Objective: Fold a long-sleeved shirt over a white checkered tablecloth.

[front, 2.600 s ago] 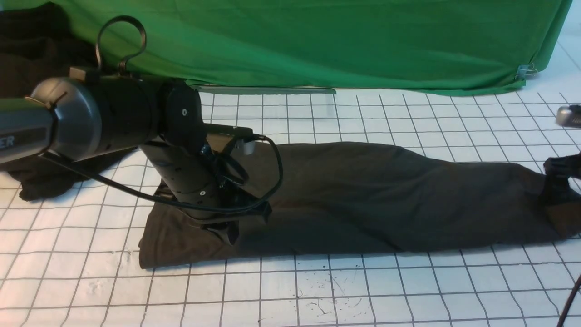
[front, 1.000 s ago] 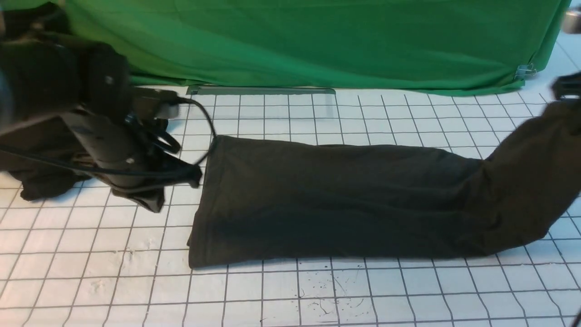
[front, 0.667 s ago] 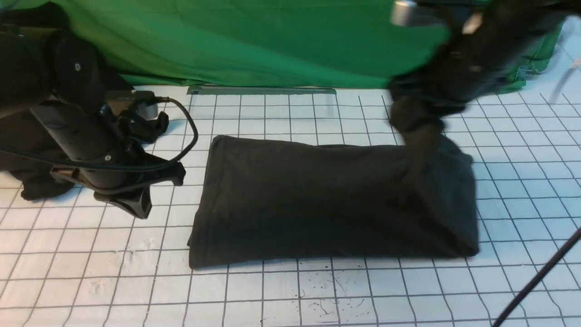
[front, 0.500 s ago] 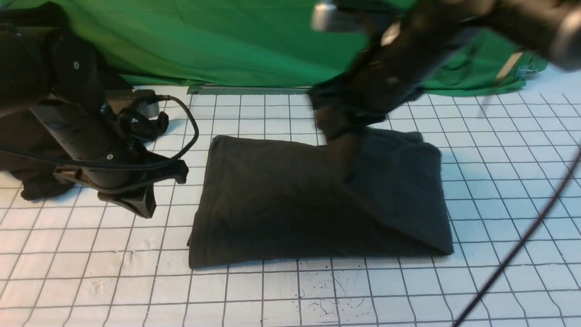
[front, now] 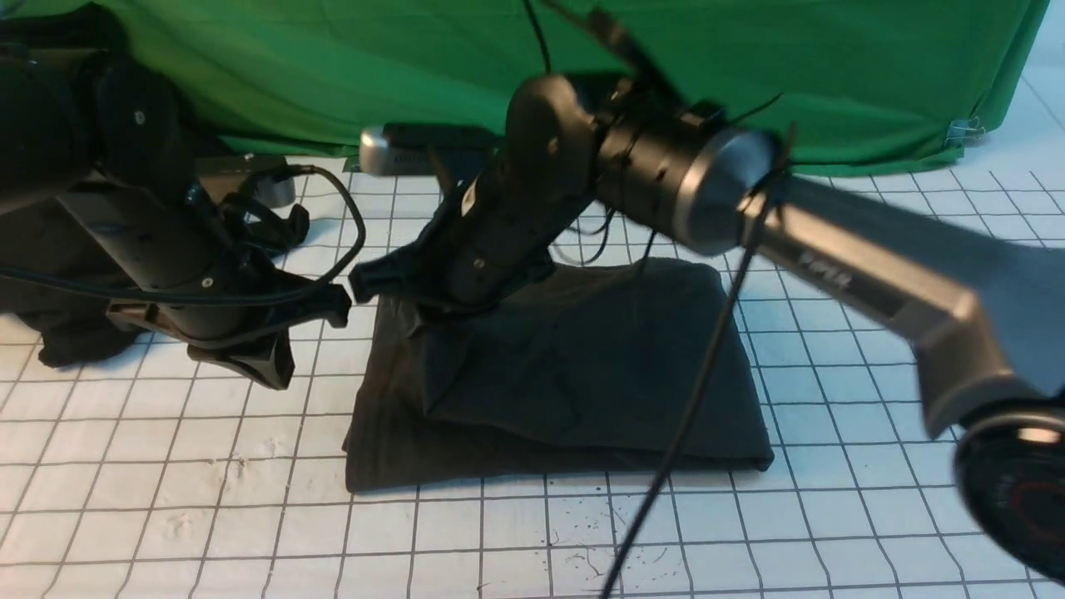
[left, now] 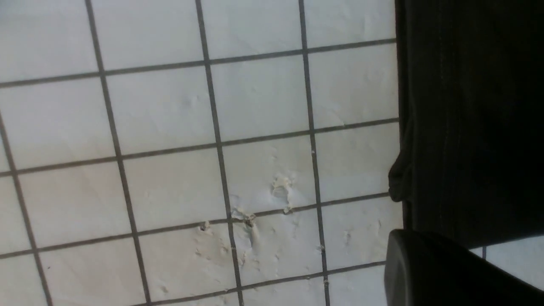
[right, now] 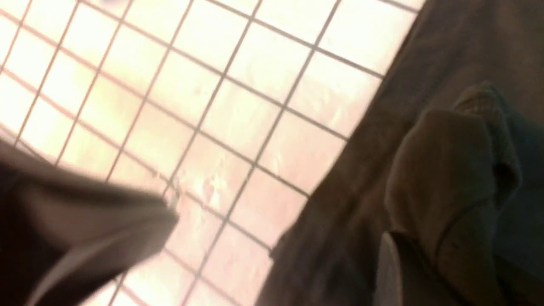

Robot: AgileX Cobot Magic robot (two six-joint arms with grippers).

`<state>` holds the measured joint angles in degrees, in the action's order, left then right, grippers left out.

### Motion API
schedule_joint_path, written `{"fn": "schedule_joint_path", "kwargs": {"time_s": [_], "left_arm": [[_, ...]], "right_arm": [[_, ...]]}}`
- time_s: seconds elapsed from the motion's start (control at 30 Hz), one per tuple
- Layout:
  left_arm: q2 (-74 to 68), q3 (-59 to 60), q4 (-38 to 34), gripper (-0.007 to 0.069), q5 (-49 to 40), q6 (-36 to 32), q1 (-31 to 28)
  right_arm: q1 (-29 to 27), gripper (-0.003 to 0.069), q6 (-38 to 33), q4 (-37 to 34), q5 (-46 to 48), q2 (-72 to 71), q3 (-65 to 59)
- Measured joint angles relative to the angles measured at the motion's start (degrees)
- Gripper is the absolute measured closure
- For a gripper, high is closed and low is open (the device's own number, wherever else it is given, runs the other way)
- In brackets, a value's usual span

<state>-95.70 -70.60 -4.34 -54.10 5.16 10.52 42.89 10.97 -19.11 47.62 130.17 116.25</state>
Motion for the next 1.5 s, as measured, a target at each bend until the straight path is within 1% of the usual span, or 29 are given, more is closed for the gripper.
{"fn": "schedule_joint_path", "kwargs": {"time_s": [0.13,0.17,0.2,0.23,0.3,0.37,0.43,0.5,0.57,0.6,0.63,0.67,0.7,0.73,0.77,0.83,0.9,0.97,1.1,1.13,1.2,1.23,1.27,1.3,1.33,1.43,1.5], "left_arm": [[0.0,0.0,-0.4,0.0624,0.5,-0.5,-0.1],[0.0,0.0,-0.4,0.0624,0.6,-0.6,-0.1],[0.0,0.0,-0.4,0.0624,0.7,-0.6,-0.1],[0.0,0.0,-0.4,0.0624,0.8,-0.6,-0.1],[0.0,0.0,-0.4,0.0624,0.8,-0.7,-0.1],[0.0,0.0,-0.4,0.0624,0.8,-0.9,-0.1],[0.0,0.0,-0.4,0.0624,1.2,-1.0,-0.2],[0.0,0.0,-0.7,0.0624,1.6,-1.1,-0.2],[0.0,0.0,-1.9,0.0624,2.1,-1.3,-0.3],[0.0,0.0,-2.8,0.0624,2.5,-2.0,-0.3],[0.0,0.0,-4.8,0.0624,3.3,-2.9,-0.3],[0.0,0.0,-5.3,0.0624,3.5,-3.1,-0.3],[0.0,0.0,-7.1,0.0624,4.0,-4.7,-0.3],[0.0,0.0,-10.8,0.0624,5.0,-7.4,0.1],[0.0,0.0,-14.0,0.0624,6.0,-9.4,0.8],[0.0,0.0,-17.8,0.0624,8.4,-11.3,2.3],[-0.1,0.0,-19.1,0.0624,10.2,-11.9,3.5],[-1.4,0.0,-20.3,0.0624,13.7,-12.5,5.6],[-5.2,0.0,-20.2,0.0624,13.6,-12.5,6.6],[-6.2,0.0,-19.6,0.0624,13.0,-12.0,6.6],[-9.5,0.0,-14.9,0.0624,9.8,-8.3,6.4],[-9.9,0.0,-14.4,0.0624,9.5,-8.0,6.4],[-10.9,0.1,-11.1,0.0624,7.8,-5.9,6.3],[-11.1,0.1,-10.3,0.0624,7.4,-5.2,6.3],[-11.3,0.1,-8.5,0.0624,6.6,-4.2,6.2],[-10.6,0.1,-8.1,0.0624,5.7,-4.0,6.2],[-9.6,0.1,-8.2,0.0624,5.3,-4.4,6.2]], "right_arm": [[0.1,0.0412,0.0,-1.4,-2.0,1.9,0.0],[0.2,0.0349,-0.2,-1.6,-2.2,2.1,0.0],[0.2,0.0341,-0.2,-1.6,-2.2,2.1,0.0],[0.3,0.0274,-1.2,-1.9,-1.5,2.1,0.5],[-0.2,0.0234,-3.0,-2.0,1.1,2.0,2.0],[-1.0,0.0221,-4.6,-2.1,3.5,1.6,3.4],[-3.1,0.0218,-7.5,-2.1,9.2,0.3,7.2],[-5.3,0.0232,-11.4,-1.5,14.3,-1.9,11.0],[-7.4,0.0267,-13.8,0.5,18.5,-4.0,13.4],[-8.4,0.0302,-14.5,2.4,19.5,-5.3,13.9],[-9.4,0.0363,-15.1,4.9,20.2,-6.6,13.9],[-9.6,0.0363,-15.1,5.3,20.4,-6.8,13.9],[-10.4,0.0412,-15.2,6.5,20.7,-7.4,13.7],[-11.8,0.051,-15.2,8.7,21.1,-8.6,12.5],[-13.0,0.0587,-15.2,9.9,21.2,-9.6,10.5],[-14.8,0.0634,-15.2,10.9,21.4,-10.6,6.5],[-15.6,0.0645,-15.3,11.2,21.6,-10.7,4.2],[-16.6,0.0657,-15.5,11.5,21.8,-10.8,-2.4],[-16.5,0.0659,-15.7,11.2,21.5,-10.8,-8.8],[-16.4,0.0659,-16.2,11.2,21.3,-10.8,-10.7],[-16.2,0.0659,-16.7,11.1,20.5,-10.8,-15.4],[-16.2,0.0659,-16.7,11.1,20.4,-10.8,-15.8],[-16.1,0.0659,-16.8,11.0,19.4,-10.8,-18.8],[-16.1,0.0659,-16.8,11.0,19.0,-10.8,-19.2],[-16.1,0.0659,-16.8,11.2,17.5,-10.8,-22.4],[-16.6,0.0659,-16.8,11.2,14.9,-10.8,-27.6],[-17.1,0.0659,-16.9,11.1,14.4,-11.0,-28.9]]}}
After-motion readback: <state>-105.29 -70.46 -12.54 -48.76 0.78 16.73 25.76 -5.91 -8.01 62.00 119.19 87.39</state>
